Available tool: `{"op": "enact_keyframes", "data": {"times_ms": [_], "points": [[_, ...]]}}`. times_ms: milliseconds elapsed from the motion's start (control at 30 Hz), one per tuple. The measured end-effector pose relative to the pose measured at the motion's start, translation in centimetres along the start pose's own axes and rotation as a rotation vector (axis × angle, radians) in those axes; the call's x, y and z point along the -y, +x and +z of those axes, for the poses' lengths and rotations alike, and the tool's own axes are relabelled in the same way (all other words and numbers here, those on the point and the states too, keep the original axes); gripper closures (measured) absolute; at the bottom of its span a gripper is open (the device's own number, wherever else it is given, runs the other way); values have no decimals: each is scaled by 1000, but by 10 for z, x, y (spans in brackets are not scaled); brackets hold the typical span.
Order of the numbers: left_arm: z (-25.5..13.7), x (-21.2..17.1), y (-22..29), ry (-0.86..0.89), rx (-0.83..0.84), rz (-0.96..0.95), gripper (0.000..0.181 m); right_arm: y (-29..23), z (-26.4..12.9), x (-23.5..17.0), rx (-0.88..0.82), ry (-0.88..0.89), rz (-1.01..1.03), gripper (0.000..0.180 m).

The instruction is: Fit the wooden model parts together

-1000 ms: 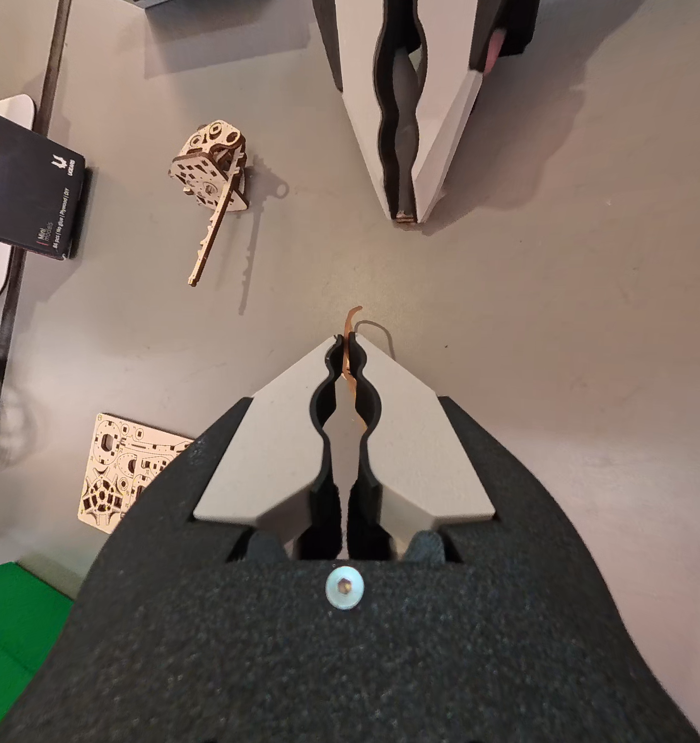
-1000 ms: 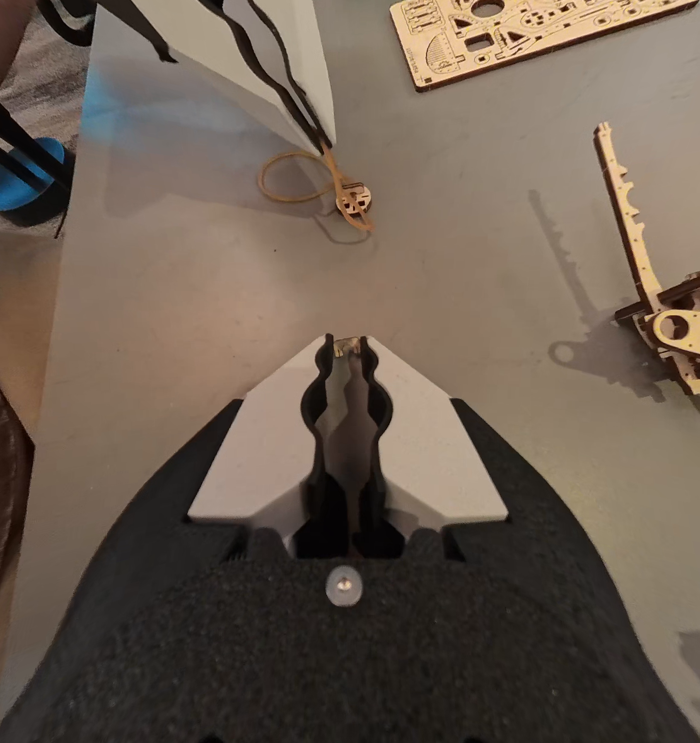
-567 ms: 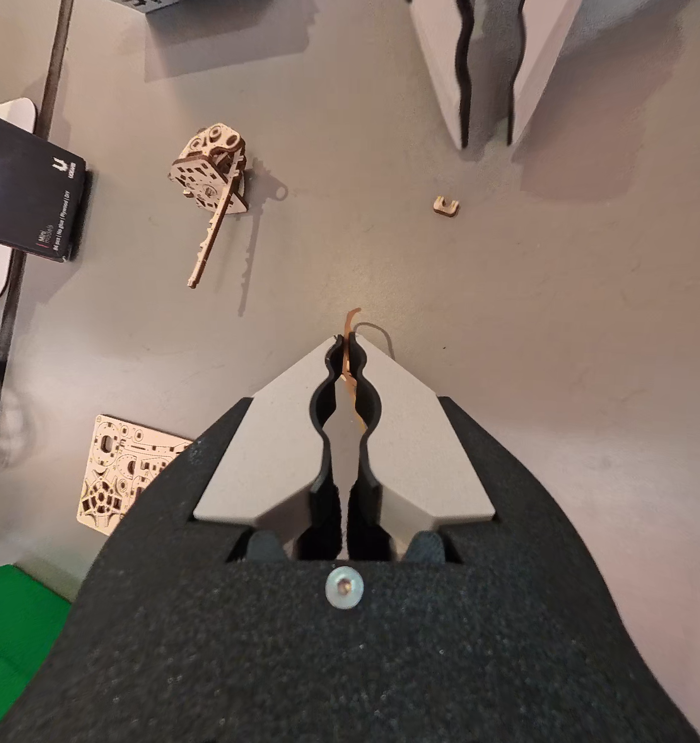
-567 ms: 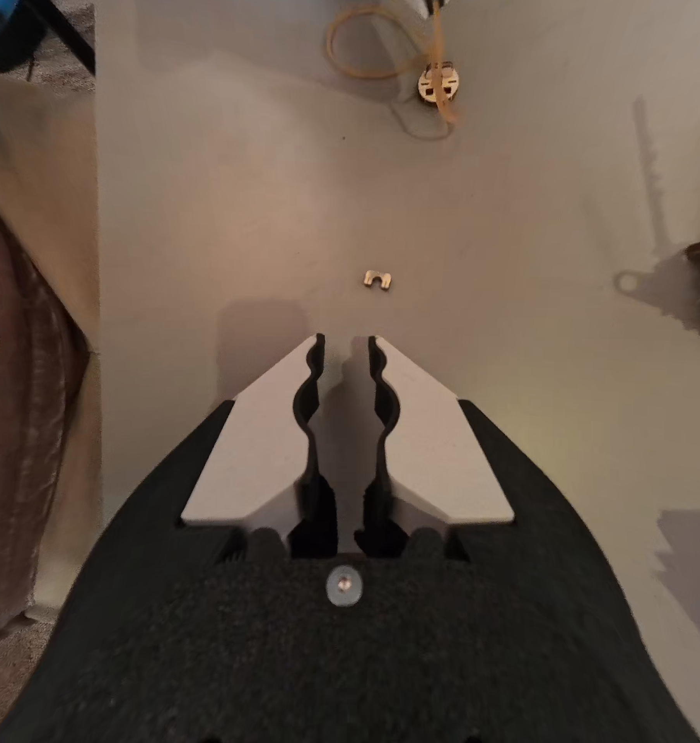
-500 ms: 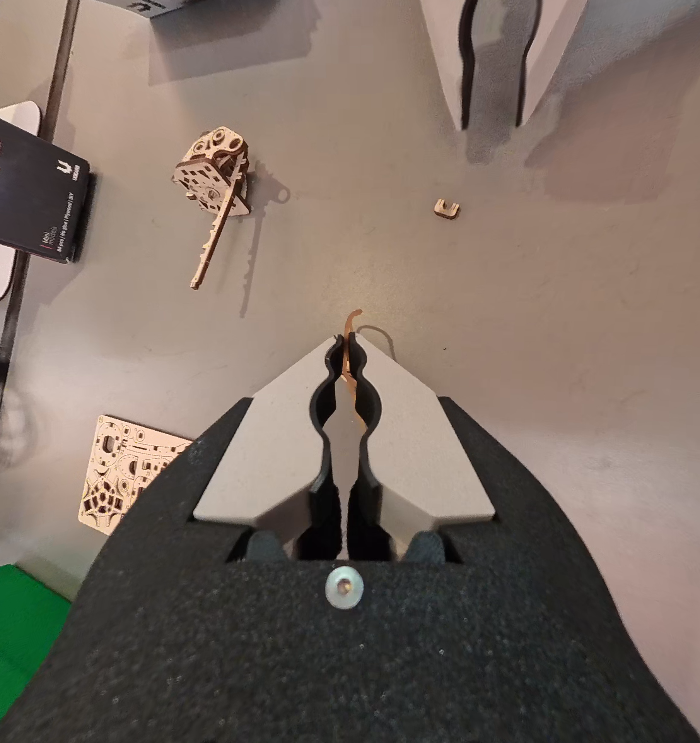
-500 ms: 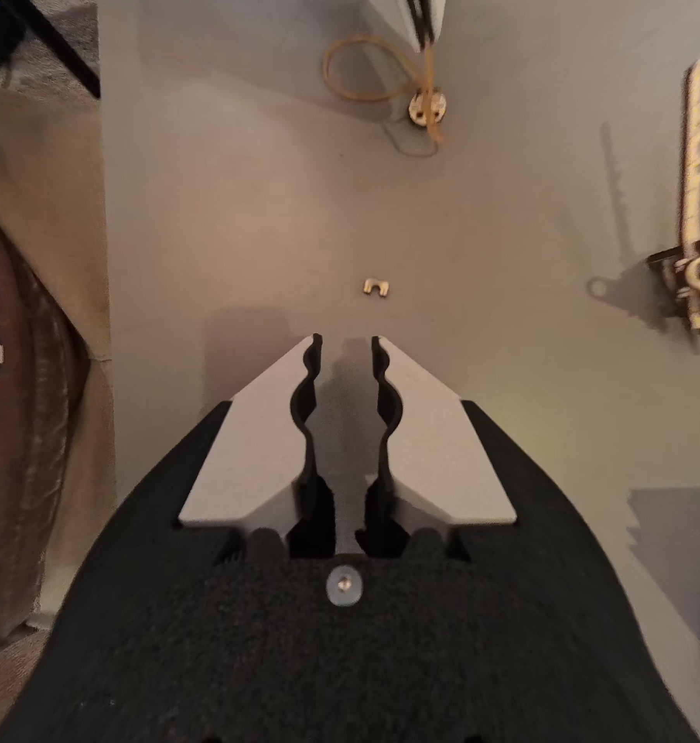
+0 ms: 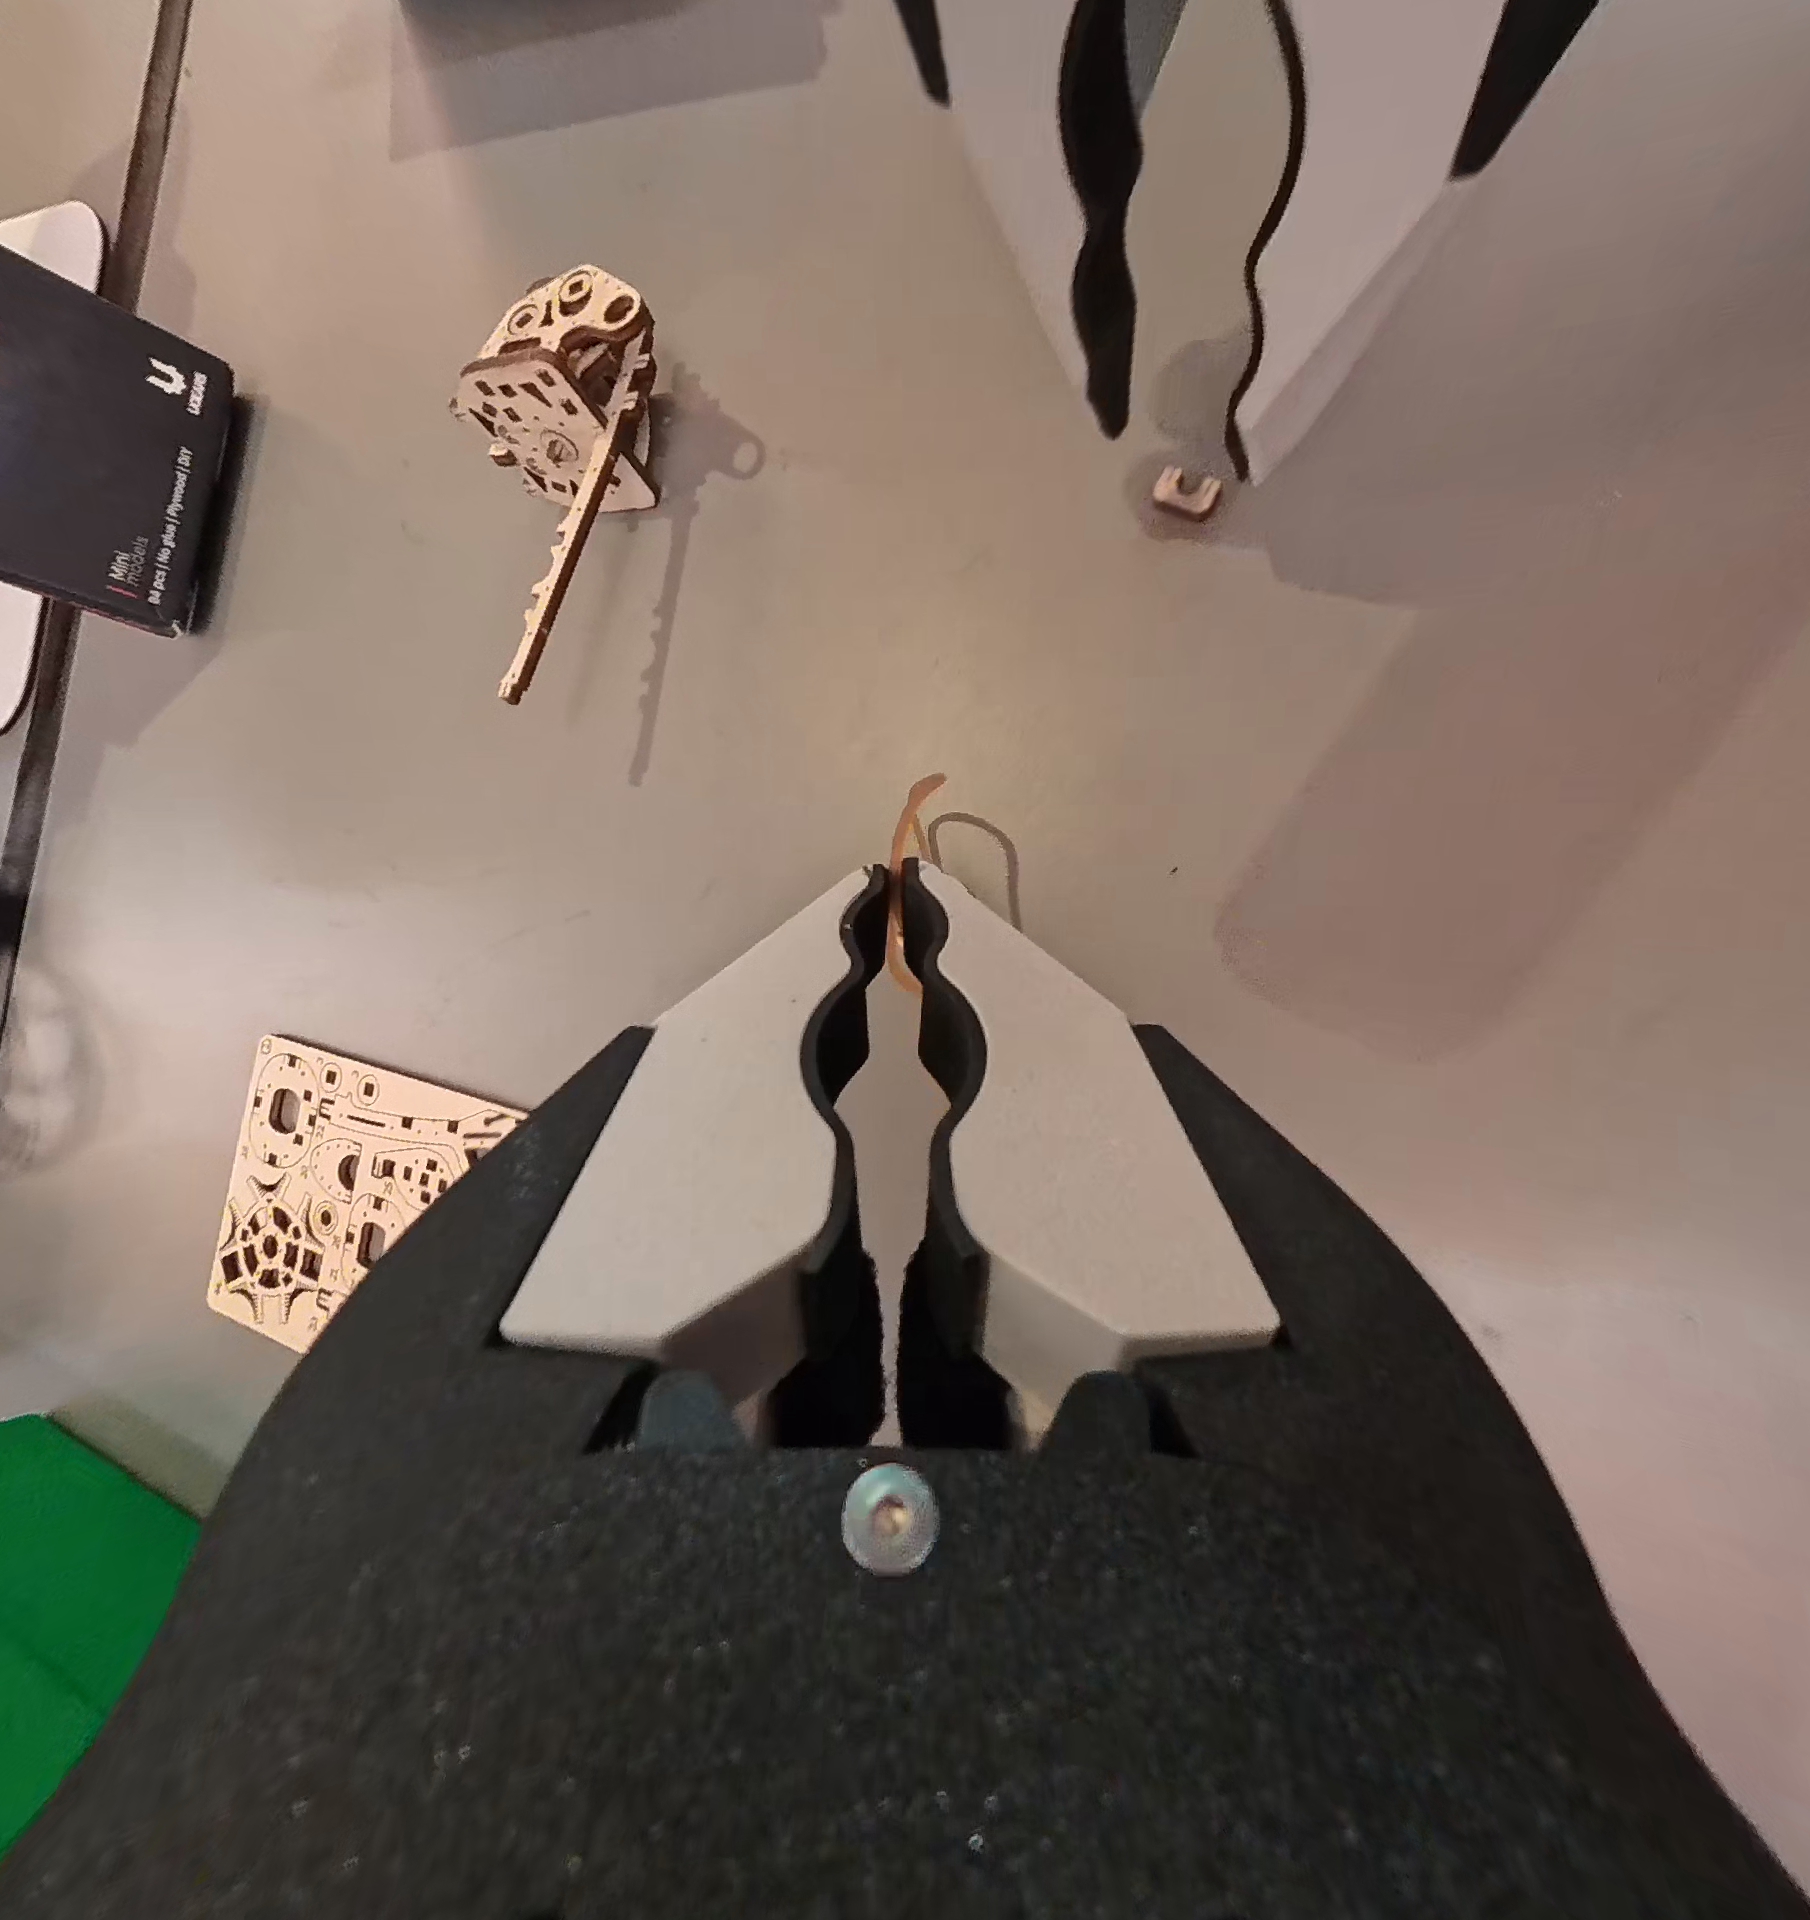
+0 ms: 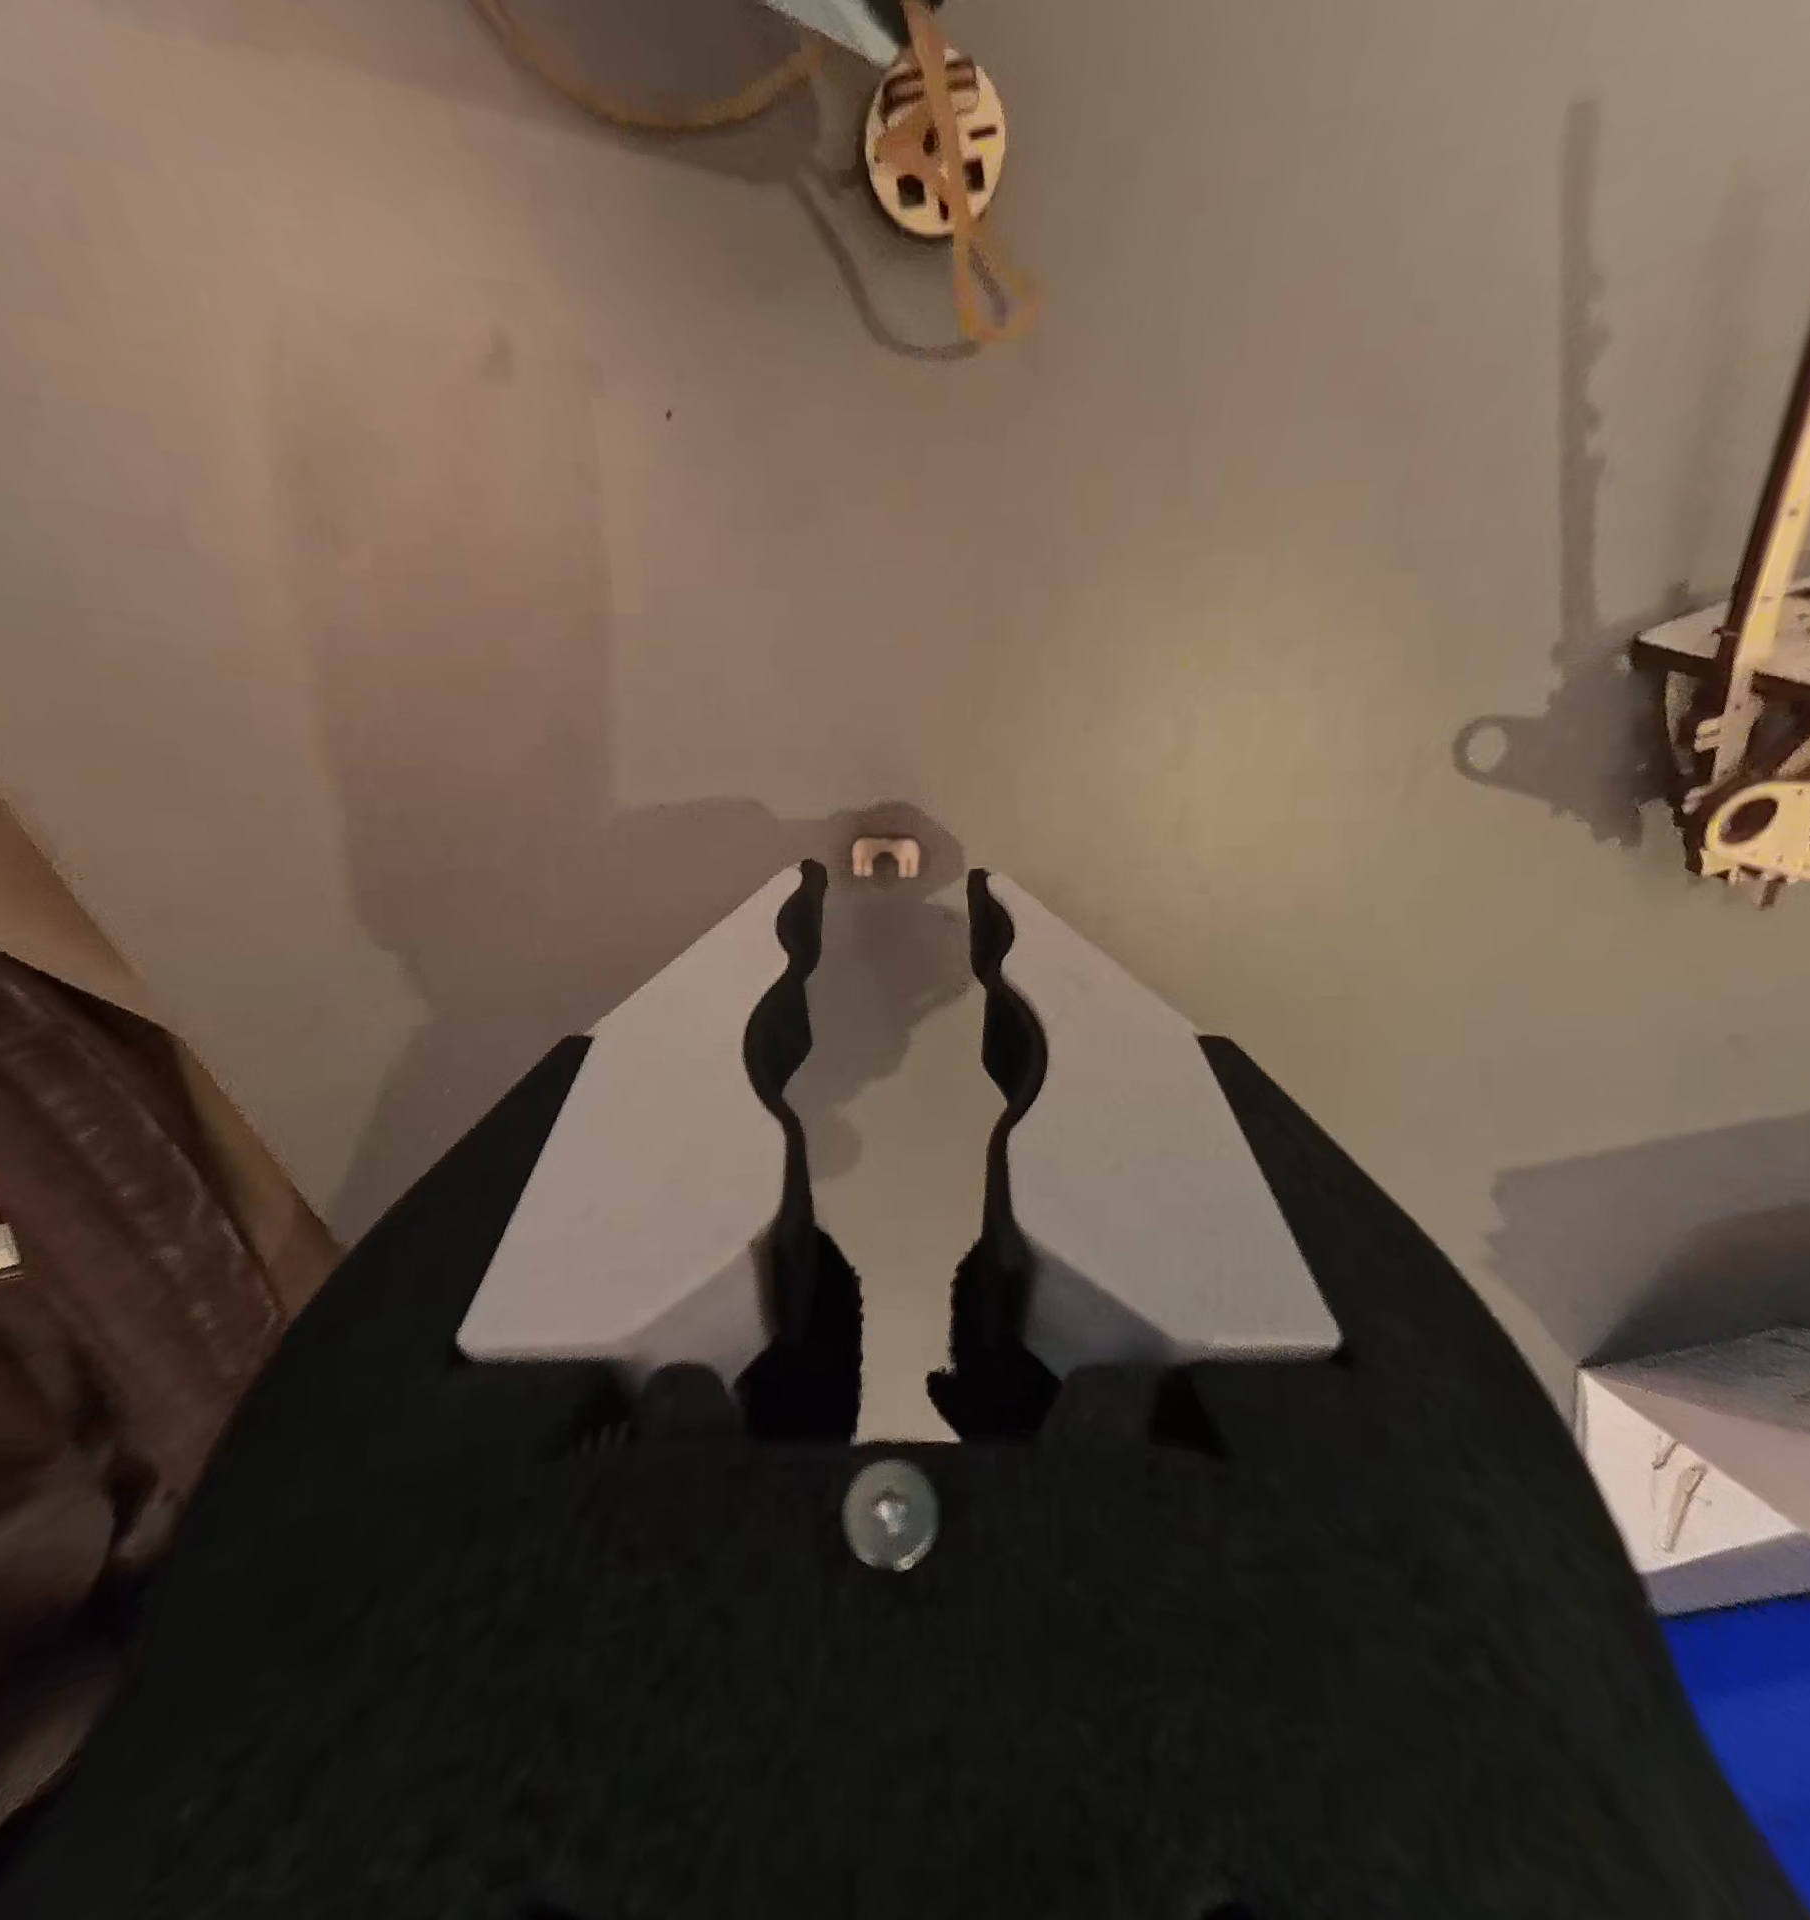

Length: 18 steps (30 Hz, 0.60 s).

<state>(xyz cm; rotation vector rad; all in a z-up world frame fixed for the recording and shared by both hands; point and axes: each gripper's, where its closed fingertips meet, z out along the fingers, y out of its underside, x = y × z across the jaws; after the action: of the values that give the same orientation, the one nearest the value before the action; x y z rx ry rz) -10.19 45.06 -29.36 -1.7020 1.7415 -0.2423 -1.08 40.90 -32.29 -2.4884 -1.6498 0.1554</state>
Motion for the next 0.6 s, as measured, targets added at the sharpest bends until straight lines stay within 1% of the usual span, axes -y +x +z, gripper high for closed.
{"op": "enact_keyframes", "data": {"times_ms": [33, 167, 400, 533, 600], "points": [[0, -1, 0, 1, 1, -2, 181, 0, 2, 2, 12, -23, -1, 152], [-2, -2, -2, 12, 3, -12, 181, -4, 9, 2, 62, -148, 3, 153], [-6, -1, -5, 31, 14, -18, 181, 0, 10, -2, 57, -337, 15, 158], [-8, -3, -6, 36, 17, -22, 181, 3, 10, -4, 55, -380, 9, 167], [-9, -3, -6, 39, 18, -24, 181, 4, 10, -2, 56, -351, -22, 167]]}}
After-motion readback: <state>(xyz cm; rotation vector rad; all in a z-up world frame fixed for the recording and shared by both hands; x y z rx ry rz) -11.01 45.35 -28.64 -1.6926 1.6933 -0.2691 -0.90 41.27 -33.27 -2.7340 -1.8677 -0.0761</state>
